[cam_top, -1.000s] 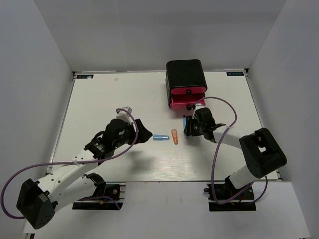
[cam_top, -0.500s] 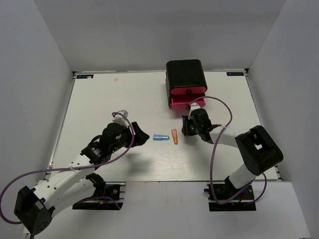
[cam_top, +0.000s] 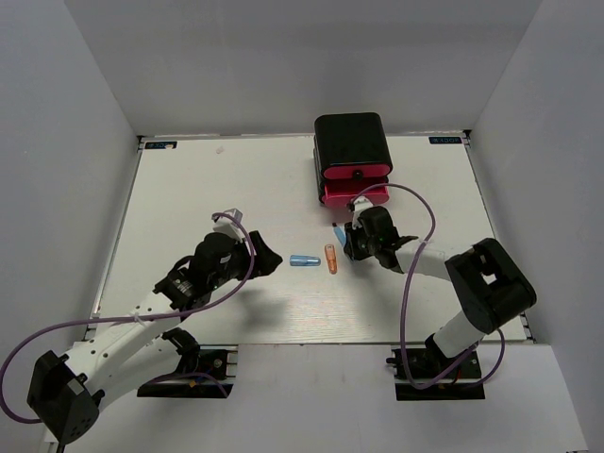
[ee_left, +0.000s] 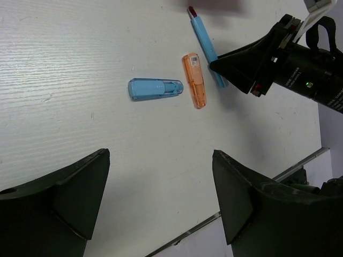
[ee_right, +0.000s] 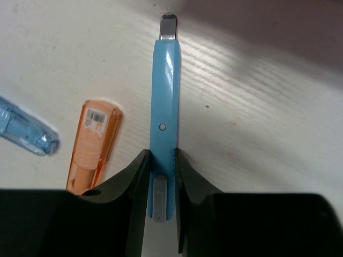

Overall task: Sort the stationery into containers
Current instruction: Pick up the stationery from the center of the board, then place the stationery in the drawer.

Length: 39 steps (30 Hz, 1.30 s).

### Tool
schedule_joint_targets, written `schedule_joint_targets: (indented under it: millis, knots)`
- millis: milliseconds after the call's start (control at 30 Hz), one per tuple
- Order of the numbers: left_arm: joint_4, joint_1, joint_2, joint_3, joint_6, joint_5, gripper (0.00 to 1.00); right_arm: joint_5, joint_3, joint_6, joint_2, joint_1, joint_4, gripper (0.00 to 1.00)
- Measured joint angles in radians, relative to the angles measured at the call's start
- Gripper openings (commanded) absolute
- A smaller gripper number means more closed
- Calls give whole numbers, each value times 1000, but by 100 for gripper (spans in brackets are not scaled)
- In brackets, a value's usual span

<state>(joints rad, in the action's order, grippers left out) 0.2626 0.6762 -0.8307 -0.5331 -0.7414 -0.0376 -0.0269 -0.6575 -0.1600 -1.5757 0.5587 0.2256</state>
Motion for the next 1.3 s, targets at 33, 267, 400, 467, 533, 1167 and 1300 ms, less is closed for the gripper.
schedule_joint_targets:
  millis: [33, 267, 400, 467, 533, 1167, 1300]
  knots:
    - [0, 0, 0, 0, 0, 0, 87, 17, -6, 11, 3, 0, -21, 18]
    - [-2, 0, -12, -8, 0, 1, 87, 111, -37, 74, 90, 6, -177, 14]
    - [-8, 0, -24, -13, 0, 3, 87, 167, -61, 144, 182, 6, -214, 12]
    - [-9, 0, -31, -18, 0, 6, 87, 198, -79, 192, 220, 6, -223, 11]
    - [-10, 0, -35, -23, 1, 11, 87, 223, -96, 249, 248, 5, -236, 10]
    - [-50, 0, -47, -24, 12, 35, 87, 386, -402, 958, 263, -139, -363, 0]
    - [-53, 0, -47, -24, 19, 37, 87, 439, -509, 1135, 190, -202, -443, 0]
